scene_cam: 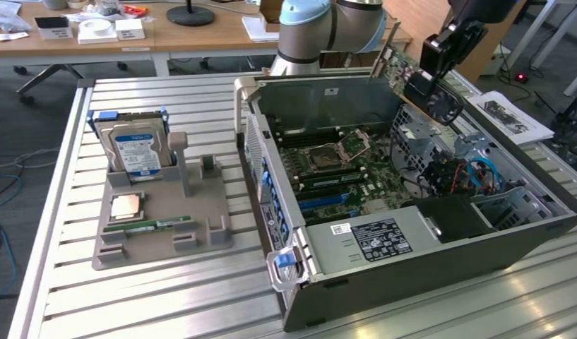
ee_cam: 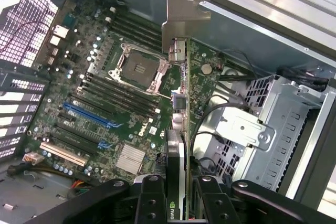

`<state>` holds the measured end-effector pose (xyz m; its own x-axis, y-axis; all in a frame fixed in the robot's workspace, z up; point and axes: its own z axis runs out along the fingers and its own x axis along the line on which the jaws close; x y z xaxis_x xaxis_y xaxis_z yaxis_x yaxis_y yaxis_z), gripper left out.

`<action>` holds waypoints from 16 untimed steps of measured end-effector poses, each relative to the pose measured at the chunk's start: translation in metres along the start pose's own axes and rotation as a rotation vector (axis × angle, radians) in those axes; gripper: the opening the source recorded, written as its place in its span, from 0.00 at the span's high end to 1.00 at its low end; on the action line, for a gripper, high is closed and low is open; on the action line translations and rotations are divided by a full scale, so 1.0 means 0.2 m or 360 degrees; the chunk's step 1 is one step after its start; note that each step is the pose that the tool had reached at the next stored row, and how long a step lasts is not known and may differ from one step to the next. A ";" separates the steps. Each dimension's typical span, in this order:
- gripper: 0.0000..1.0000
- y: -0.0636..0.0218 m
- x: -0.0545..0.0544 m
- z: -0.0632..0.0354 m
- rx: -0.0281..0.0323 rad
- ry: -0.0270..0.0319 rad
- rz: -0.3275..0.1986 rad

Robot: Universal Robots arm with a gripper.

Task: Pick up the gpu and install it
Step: 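Insert the gpu into the slot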

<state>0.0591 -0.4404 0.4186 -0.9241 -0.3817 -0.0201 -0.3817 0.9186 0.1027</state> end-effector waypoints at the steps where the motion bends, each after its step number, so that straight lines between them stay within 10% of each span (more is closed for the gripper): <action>1: 0.73 0.000 0.00 0.000 -0.00001 0.00000 0.0000; 16: 0.73 0.000 0.00 0.001 -0.00037 0.00180 -0.0175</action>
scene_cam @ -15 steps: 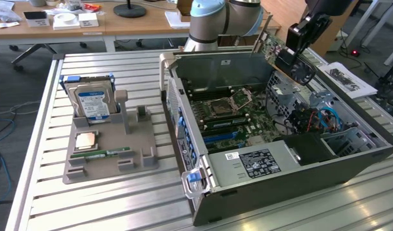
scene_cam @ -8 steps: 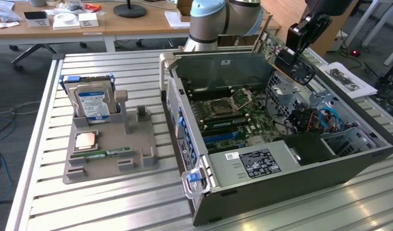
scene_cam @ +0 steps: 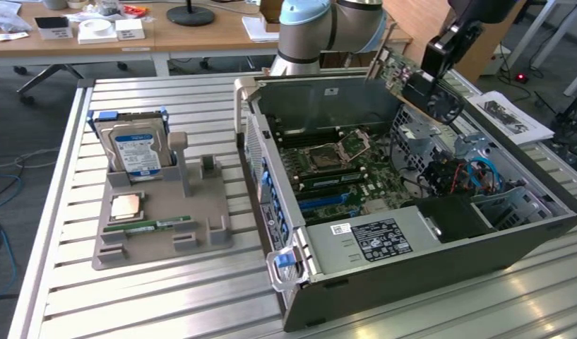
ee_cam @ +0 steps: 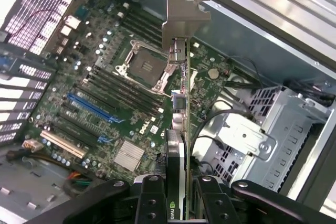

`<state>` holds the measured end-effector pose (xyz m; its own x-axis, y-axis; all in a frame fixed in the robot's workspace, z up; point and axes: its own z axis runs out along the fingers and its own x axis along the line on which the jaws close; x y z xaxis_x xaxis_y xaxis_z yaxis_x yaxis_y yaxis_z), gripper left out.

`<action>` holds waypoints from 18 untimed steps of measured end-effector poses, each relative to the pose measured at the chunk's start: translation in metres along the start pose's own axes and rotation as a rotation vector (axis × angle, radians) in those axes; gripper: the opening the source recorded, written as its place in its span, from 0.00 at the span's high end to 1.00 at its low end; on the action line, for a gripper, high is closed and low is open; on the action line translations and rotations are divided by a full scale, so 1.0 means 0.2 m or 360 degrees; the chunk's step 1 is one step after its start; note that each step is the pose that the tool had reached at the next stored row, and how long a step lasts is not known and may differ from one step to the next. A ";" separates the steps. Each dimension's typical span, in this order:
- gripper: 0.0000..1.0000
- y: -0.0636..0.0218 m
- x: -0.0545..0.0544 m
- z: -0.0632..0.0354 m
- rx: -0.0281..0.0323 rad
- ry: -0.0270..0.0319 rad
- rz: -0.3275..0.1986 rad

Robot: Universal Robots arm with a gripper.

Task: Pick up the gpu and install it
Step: 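Insert the gpu into the slot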

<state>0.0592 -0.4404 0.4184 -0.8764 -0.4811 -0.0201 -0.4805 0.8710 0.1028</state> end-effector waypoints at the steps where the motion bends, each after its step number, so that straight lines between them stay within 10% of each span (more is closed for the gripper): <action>1: 0.73 0.000 0.00 0.000 -0.00006 0.00029 -0.0029; 18: 0.73 0.000 0.00 0.004 -0.00105 0.00536 -0.0518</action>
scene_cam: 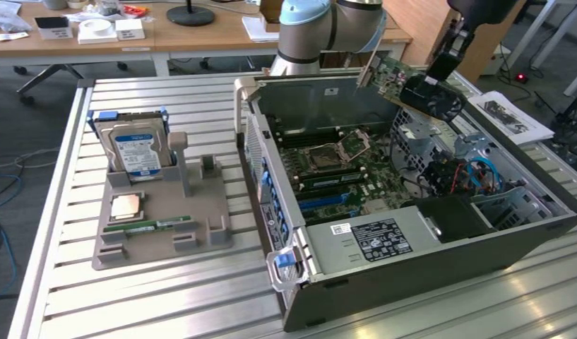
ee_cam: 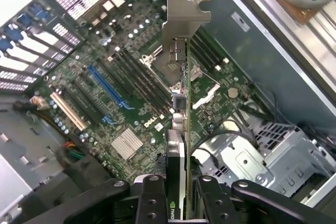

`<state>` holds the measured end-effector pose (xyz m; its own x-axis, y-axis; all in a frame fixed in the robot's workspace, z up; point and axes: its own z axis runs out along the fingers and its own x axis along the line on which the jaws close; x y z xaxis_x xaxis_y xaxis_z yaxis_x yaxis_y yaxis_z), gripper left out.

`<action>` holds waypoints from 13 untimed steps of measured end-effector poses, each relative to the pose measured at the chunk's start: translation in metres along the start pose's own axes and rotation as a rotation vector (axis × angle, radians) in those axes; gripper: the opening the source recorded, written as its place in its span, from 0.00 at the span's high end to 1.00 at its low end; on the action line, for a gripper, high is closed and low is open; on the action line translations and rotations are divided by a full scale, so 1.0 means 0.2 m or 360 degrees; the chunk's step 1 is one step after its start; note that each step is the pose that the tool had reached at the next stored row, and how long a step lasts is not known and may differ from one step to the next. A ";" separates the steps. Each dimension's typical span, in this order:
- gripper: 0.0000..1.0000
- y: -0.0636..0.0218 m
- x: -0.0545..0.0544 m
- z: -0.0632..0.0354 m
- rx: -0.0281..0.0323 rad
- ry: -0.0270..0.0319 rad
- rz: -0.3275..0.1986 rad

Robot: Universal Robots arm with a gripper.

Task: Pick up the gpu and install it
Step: 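Insert the gpu into the slot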

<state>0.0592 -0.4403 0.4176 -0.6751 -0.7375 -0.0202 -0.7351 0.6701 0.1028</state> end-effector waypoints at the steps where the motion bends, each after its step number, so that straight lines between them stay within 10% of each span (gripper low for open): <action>1: 0.73 0.000 0.00 0.000 -0.00005 0.00030 -0.0028; 13: 0.73 0.000 0.00 0.000 -0.00020 0.00105 -0.0101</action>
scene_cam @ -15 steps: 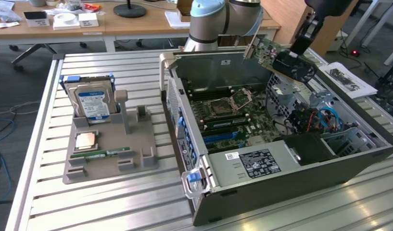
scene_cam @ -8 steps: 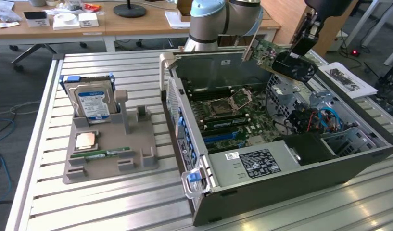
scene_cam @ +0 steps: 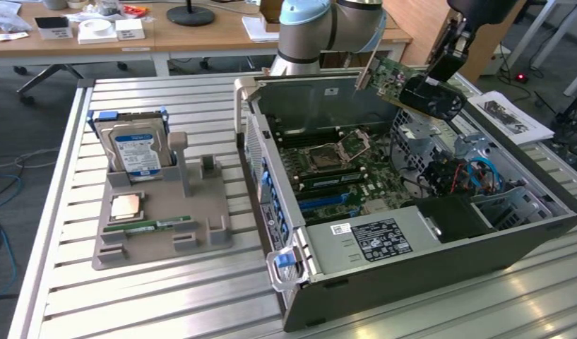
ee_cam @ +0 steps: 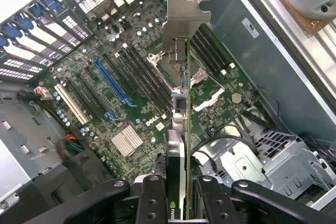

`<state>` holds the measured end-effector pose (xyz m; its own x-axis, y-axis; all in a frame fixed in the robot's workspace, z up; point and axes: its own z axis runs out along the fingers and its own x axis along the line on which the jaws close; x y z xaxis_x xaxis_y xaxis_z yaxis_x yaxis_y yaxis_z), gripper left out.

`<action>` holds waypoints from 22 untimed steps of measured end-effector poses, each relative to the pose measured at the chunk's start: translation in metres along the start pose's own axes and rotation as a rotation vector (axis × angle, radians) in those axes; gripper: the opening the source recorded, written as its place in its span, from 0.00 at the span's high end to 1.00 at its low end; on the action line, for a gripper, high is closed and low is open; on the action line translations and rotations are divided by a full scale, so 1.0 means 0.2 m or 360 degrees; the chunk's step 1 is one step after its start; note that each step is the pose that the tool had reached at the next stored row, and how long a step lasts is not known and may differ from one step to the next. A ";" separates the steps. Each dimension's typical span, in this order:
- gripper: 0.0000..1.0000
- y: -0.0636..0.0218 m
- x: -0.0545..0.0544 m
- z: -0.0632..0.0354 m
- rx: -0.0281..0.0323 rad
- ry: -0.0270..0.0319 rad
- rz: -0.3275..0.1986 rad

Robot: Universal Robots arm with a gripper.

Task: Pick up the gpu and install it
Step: 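Insert the gpu into the slot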

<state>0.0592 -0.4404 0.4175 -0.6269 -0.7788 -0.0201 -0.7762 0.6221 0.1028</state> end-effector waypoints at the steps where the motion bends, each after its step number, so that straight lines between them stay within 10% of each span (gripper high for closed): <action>1: 0.73 0.000 0.00 0.000 -0.00001 -0.00001 0.0000; 10: 0.73 0.000 0.00 0.000 -0.00008 0.00034 -0.0034; 22: 0.73 0.000 0.00 0.001 -0.00066 0.00332 -0.0323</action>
<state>0.0591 -0.4403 0.4172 -0.4561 -0.8897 -0.0202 -0.8861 0.4520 0.1028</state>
